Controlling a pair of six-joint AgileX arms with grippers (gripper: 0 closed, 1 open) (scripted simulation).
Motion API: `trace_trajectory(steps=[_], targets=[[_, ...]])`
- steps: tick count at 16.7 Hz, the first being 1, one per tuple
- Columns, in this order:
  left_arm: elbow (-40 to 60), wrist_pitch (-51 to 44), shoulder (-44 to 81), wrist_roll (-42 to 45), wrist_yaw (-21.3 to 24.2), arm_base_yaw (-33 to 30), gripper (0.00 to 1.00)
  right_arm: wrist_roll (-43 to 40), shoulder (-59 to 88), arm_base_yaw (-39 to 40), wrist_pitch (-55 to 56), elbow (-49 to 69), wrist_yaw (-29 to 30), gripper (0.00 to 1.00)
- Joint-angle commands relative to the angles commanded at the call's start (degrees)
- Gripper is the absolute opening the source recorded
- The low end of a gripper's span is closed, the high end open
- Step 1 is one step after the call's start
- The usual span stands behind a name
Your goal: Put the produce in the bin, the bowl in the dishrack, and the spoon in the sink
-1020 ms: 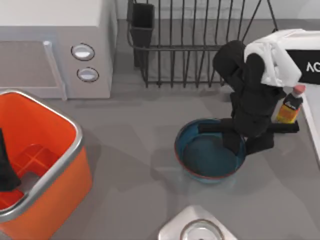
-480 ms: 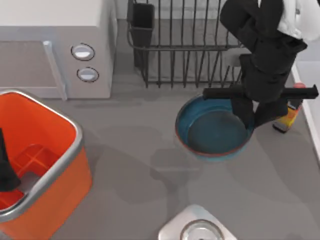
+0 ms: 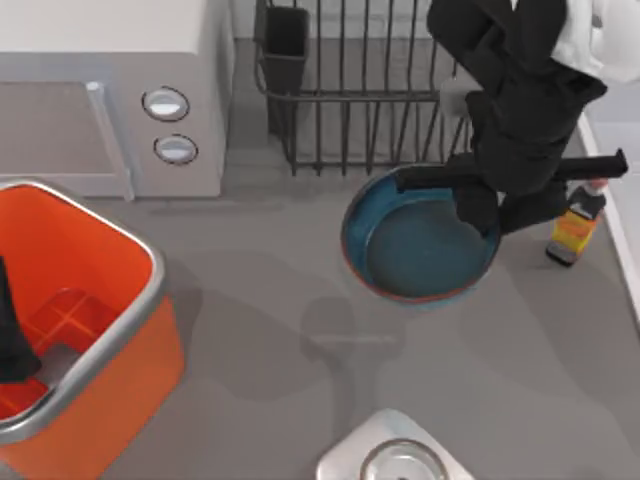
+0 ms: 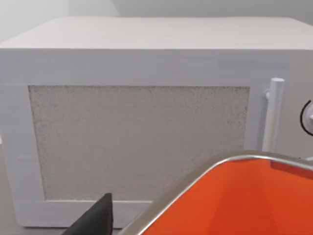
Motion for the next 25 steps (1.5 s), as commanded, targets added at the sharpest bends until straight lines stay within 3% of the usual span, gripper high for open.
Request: trace_trajectory(steps=[4,15,19,25], targets=[[0.00,0.00,0.00,0.00,0.00,0.00,1.00,-5.19,-5.04,6.15,12.26,-1.52,10.95,0.00],[0.00,0.00,0.00,0.00,0.00,0.00,1.00,-23.40,-23.53,25.94,61.56,-10.76,51.53,0.00],[0.00,0.00,0.00,0.00,0.00,0.00,1.00,-25.77,-27.54,28.89,67.34,-11.57,57.08,0.00],[0.00,0.00,0.00,0.00,0.00,0.00,1.00,-25.70,-26.62,28.31,68.05,-11.38,56.34,0.00]])
